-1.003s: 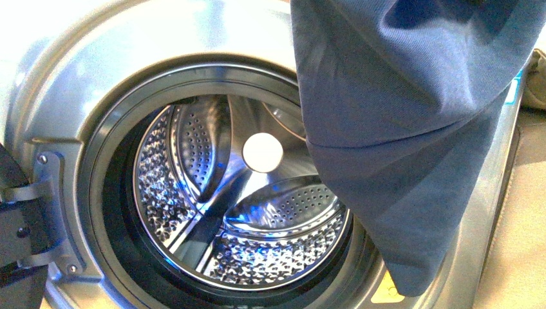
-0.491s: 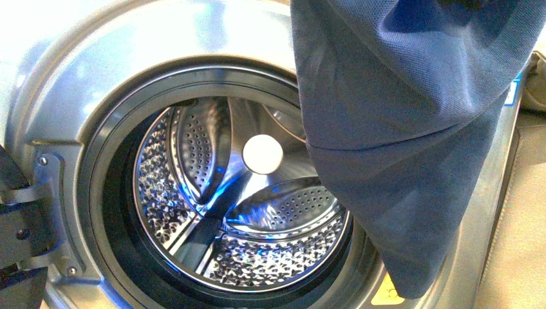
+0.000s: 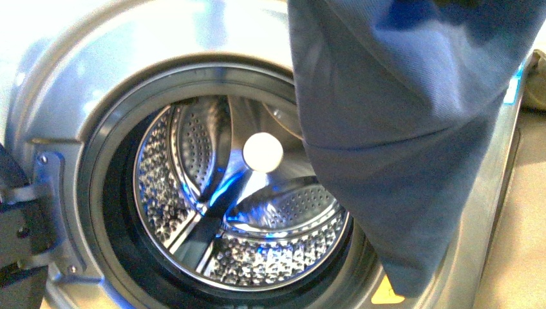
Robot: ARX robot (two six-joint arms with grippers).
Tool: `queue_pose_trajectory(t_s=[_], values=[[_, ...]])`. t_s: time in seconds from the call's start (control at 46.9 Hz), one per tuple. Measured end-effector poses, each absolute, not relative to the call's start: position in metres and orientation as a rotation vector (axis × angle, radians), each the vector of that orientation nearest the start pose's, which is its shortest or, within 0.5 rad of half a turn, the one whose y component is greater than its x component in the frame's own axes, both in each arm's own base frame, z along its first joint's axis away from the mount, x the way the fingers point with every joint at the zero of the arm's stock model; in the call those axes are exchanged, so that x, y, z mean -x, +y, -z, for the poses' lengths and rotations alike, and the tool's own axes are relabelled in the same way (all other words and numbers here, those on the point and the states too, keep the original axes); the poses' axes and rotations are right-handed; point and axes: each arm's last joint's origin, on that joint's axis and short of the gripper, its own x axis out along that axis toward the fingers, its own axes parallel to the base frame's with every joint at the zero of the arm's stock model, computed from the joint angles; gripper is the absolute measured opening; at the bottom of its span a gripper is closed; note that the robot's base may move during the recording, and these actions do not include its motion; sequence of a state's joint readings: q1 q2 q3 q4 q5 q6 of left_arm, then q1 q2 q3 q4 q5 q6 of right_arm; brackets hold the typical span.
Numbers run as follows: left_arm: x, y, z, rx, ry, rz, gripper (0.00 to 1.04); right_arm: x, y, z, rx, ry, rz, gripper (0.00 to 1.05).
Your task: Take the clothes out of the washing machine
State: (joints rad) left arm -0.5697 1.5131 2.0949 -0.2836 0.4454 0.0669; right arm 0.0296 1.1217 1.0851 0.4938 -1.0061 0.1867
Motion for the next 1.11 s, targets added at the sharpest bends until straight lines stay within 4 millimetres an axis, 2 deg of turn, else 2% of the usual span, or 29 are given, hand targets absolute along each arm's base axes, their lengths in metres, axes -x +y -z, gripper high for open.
queue_pose_trajectory(t_s=[0.149,0.405,0.534,0.662,0.939,1.11], values=[[-0.217,-0.154,-0.579,-0.041,-0.344,0.996,0.14,-0.229,0.044,-0.430,0.011,-0.334,-1.095,0.97],[-0.217,-0.154,-0.579,-0.041,-0.344,0.996,0.14,-0.222,0.073,-0.430,-0.049,-0.358,-1.148,0.97],[-0.218,-0.154,-0.579,-0.041,-0.344,0.995,0.14,-0.223,0.089,-0.428,-0.077,-0.396,-1.105,0.97],[-0.218,-0.154,-0.580,-0.041,-0.344,0.991,0.14,-0.233,0.100,-0.425,-0.106,-0.431,-1.014,0.97],[-0.217,-0.154,-0.580,-0.041,-0.346,0.991,0.14,-0.248,0.106,-0.436,-0.163,-0.505,-0.854,0.97],[-0.217,-0.154,-0.580,-0.040,-0.345,0.988,0.14,-0.252,0.115,-0.439,-0.177,-0.496,-0.830,0.97]])
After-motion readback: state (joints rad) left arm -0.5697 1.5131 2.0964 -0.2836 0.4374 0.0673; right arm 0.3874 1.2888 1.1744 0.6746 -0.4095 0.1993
